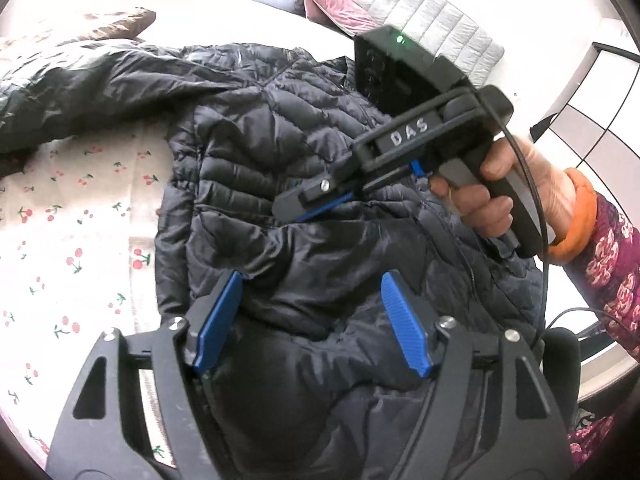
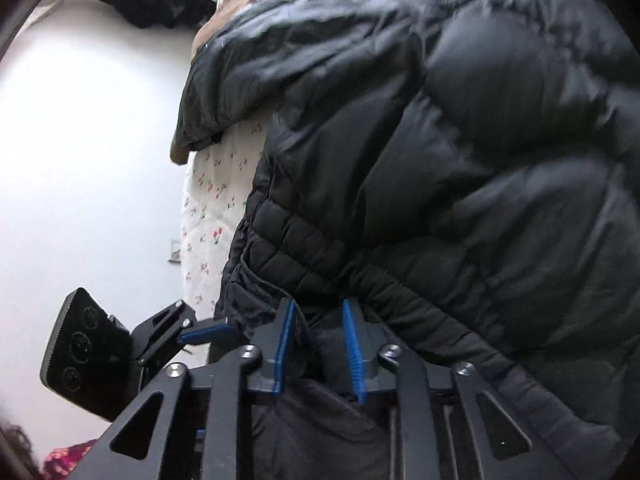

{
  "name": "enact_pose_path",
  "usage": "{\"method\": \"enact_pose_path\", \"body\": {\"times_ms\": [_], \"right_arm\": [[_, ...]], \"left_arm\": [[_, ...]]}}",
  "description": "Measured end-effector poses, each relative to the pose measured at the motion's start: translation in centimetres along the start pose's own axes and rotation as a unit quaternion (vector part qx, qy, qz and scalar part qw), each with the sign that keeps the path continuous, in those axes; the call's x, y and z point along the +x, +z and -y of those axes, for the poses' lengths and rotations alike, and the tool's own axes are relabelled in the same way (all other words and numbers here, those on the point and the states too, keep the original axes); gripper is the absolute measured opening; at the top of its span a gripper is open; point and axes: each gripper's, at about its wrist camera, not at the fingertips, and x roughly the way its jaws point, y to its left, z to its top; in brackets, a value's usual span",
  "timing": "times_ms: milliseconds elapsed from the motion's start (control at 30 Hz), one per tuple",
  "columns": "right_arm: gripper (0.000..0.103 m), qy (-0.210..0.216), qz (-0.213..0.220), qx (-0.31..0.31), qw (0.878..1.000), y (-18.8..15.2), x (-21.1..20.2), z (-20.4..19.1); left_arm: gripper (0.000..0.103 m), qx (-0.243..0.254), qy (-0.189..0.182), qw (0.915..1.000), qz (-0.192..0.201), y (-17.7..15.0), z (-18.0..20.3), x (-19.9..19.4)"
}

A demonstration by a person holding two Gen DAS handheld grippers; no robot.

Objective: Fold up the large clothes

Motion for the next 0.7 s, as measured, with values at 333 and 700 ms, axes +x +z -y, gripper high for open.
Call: {"method": "enact_pose_path", "body": {"times_ms": [333, 700], "right_arm": [[0.001, -0.02, 0.002, -0.047, 0.999, 1.6, 2.1, -2.8], [0.009, -0.068, 0.024, -0.095, 0.993, 3.4, -0.5, -8.8]], "left_arm": [[0.073, 0.004, 0.007, 0.9999, -0.006, 0.1, 0.0, 0.1], [0.073, -0.002, 0.034, 0.9994, 0.007, 1.2, -1.0, -0.5]]}}
